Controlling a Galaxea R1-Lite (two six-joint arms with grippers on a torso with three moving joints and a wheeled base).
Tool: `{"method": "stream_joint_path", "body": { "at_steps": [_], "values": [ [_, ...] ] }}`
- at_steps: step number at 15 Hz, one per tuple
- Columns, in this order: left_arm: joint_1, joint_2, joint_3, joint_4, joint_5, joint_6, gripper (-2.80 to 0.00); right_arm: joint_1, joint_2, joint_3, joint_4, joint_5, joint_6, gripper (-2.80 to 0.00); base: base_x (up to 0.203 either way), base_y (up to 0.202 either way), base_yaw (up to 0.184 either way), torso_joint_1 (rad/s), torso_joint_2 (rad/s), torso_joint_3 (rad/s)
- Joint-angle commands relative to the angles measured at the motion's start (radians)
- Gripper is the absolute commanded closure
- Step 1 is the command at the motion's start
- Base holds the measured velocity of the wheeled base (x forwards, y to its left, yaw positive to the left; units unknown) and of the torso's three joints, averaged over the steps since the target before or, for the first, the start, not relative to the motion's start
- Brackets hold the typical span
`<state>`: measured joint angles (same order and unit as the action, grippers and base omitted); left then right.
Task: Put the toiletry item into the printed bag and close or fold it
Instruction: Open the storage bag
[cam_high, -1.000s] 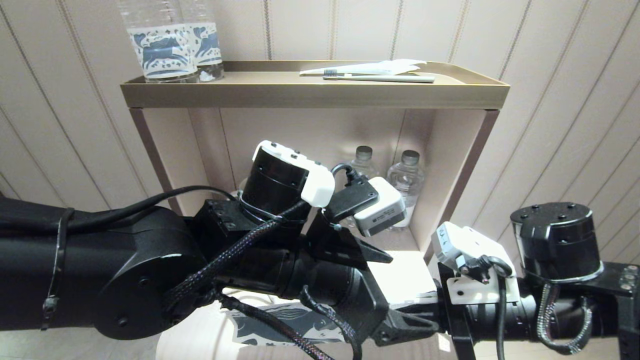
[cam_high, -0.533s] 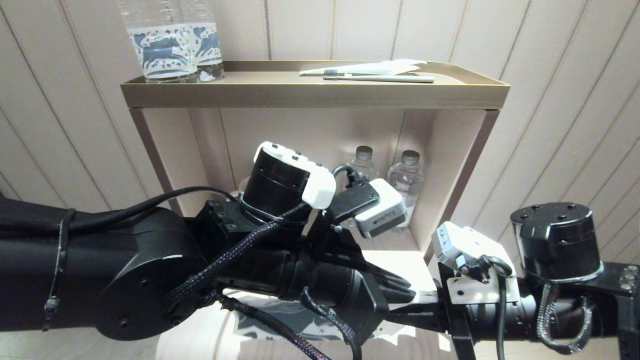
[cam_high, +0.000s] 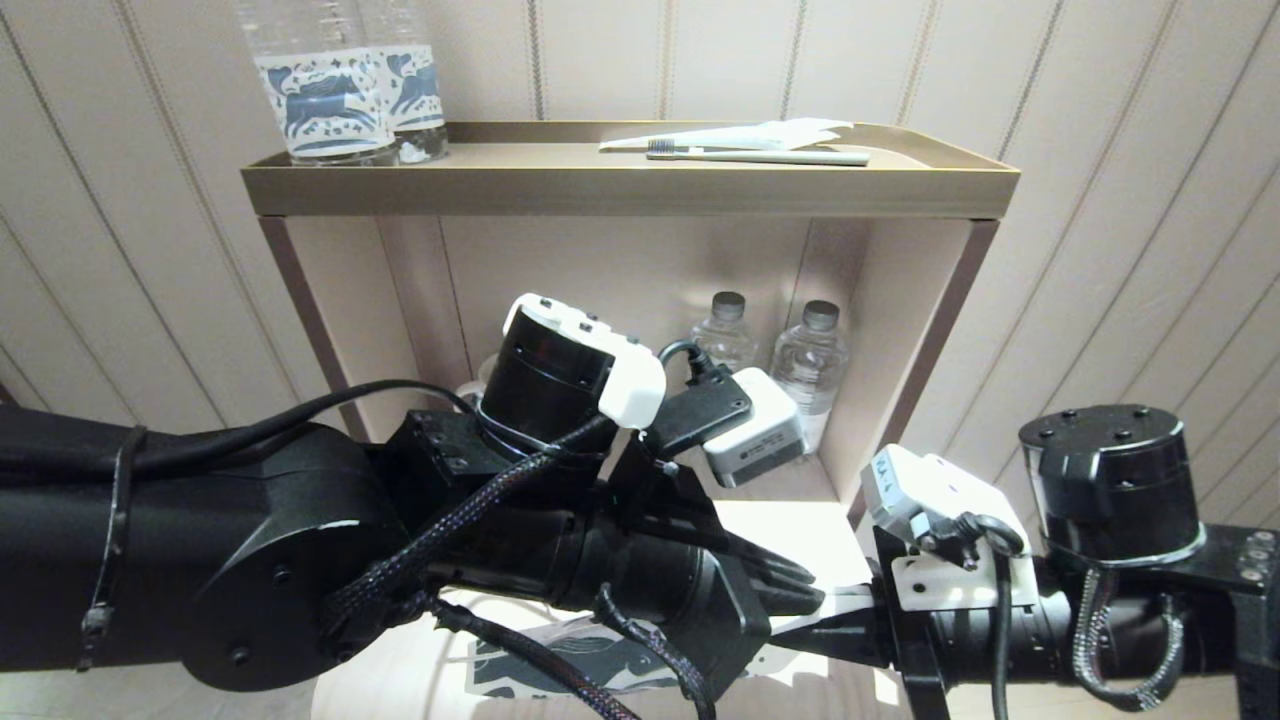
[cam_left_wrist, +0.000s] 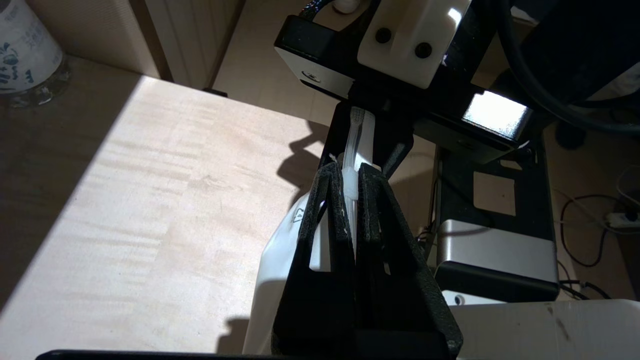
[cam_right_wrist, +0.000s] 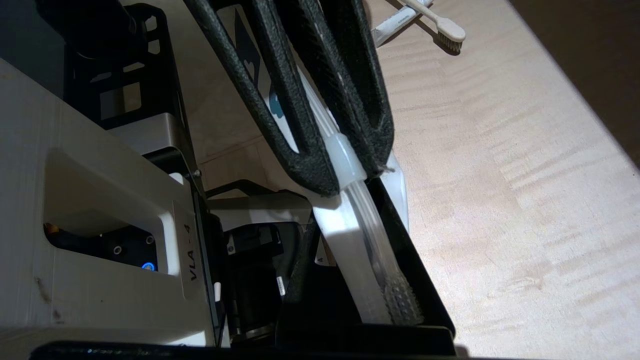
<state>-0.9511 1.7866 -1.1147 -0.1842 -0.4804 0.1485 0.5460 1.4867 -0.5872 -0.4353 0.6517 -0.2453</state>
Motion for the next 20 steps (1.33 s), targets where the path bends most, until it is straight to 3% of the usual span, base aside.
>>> {"method": "stream_joint_path", "body": {
  "at_steps": [1, 20],
  "values": [
    [0.000, -0.012, 0.010, 0.000, -0.002, 0.000, 0.00, 0.000, -0.009, -0.002, 0.000, 0.003, -0.002, 0.00, 0.000, 0.000, 0.000, 0.000, 0.00, 0.000],
    [0.032, -0.087, 0.117, -0.001, 0.011, 0.006, 0.00, -0.008, -0.031, -0.003, 0.000, 0.000, -0.006, 0.00, 0.000, 0.000, 0.000, 0.000, 0.00, 0.000]
  ]
}}
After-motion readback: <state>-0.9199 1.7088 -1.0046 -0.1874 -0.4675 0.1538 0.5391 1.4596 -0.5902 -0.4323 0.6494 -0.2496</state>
